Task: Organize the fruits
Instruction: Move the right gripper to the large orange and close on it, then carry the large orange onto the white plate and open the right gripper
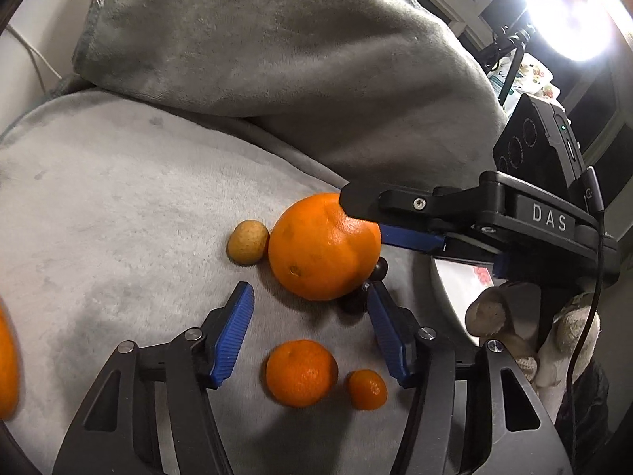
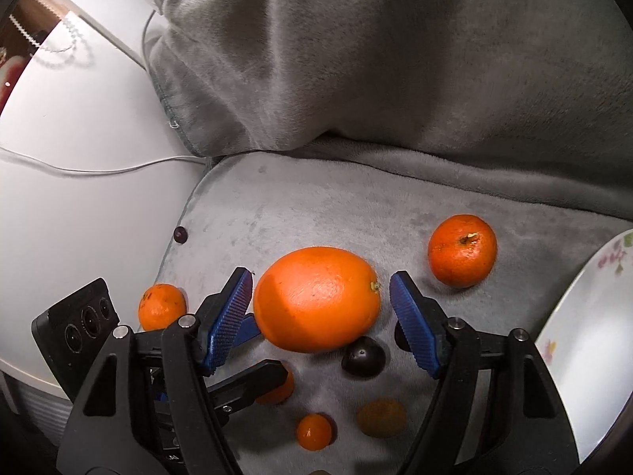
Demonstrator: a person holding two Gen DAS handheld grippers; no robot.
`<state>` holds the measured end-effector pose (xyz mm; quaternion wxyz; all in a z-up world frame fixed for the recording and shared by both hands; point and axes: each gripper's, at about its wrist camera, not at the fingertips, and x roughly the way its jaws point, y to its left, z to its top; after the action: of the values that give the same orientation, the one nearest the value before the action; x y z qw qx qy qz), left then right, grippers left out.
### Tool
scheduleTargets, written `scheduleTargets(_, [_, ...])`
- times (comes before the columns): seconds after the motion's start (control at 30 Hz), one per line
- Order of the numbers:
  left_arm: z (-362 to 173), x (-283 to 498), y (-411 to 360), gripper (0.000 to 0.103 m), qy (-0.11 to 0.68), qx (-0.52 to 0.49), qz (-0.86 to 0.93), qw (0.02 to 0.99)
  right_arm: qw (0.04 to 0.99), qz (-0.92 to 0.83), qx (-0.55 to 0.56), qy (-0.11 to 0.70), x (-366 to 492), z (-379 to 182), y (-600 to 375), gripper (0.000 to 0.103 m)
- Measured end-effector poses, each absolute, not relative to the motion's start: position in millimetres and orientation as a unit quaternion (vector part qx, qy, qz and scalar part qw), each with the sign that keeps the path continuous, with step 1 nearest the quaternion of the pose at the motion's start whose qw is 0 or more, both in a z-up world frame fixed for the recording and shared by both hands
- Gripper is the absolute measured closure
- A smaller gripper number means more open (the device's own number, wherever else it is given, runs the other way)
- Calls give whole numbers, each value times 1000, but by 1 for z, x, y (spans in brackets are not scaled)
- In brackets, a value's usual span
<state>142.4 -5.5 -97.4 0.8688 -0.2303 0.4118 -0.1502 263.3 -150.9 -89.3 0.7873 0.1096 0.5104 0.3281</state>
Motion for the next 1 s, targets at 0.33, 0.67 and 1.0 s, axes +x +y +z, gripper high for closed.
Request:
scheduleTargets(0.33, [-103,153,-11,50,420,-235,-158,862,776,333,123,521,268,-98,-144,32])
scheduleTargets(0.67, [-95,153,-23,56,415,-213,-159,870,781,329,124,516,259,-93,-150,32])
scheduleTargets(1.0, [-79,149,-41,55,399,-197,-165,880,792,330,130,497,241,-74,-166,32])
